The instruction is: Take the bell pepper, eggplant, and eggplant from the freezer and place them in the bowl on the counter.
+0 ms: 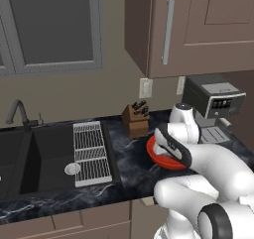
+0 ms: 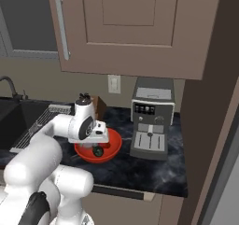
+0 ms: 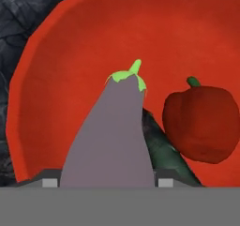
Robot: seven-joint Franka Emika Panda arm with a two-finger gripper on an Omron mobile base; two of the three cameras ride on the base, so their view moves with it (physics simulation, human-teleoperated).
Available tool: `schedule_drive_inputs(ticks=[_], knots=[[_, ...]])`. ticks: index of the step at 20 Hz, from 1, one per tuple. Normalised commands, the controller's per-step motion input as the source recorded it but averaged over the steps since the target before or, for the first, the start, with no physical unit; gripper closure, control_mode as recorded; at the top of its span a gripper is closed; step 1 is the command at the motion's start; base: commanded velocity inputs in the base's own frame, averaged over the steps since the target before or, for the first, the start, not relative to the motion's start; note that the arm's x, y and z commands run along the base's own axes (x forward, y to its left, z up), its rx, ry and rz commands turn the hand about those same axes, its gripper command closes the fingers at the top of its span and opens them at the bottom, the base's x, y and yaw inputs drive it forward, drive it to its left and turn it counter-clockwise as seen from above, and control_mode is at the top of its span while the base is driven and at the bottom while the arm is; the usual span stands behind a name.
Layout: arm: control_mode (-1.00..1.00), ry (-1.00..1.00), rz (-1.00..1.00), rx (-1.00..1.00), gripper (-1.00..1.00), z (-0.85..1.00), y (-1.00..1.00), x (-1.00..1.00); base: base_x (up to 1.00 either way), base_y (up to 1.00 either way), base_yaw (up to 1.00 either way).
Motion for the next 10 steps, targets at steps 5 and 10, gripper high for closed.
schedule_drive_inputs(ticks=[5, 10], knots=[[-1.0, 0.0, 0.0, 0.0, -1.0, -0.01, 0.0, -0.14, 0.0, 0.0, 0.0], [-1.0, -0.09, 0.0, 0.0, -1.0, 0.0, 0.0, -0.44, 0.0, 0.0, 0.0]])
